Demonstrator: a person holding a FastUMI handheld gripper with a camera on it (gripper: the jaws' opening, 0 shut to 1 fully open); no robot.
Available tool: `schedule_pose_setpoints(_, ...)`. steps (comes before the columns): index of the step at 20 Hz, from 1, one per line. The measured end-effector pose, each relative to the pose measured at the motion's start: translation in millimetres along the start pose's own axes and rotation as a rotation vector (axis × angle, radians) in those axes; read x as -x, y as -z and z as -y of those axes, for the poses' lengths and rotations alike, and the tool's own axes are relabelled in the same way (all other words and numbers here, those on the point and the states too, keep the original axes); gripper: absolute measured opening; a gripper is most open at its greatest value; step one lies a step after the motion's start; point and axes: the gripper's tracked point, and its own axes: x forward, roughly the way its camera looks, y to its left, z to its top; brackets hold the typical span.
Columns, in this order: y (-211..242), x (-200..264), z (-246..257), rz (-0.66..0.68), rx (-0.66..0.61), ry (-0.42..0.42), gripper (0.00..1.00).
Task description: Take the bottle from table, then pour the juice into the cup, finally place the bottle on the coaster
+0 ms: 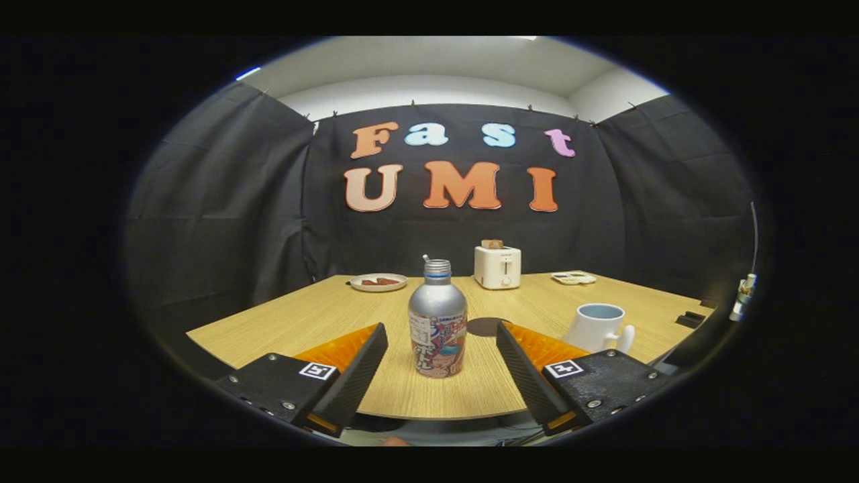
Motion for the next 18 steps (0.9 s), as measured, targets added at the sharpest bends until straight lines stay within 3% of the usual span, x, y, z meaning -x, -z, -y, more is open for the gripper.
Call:
schedule_pose_setpoints(7,-11,7,-4,0.020,-0.023,-0.007,0.97)
schedule_pose_setpoints(18,33,-26,1,-0.083,0.001,0.011,0.97)
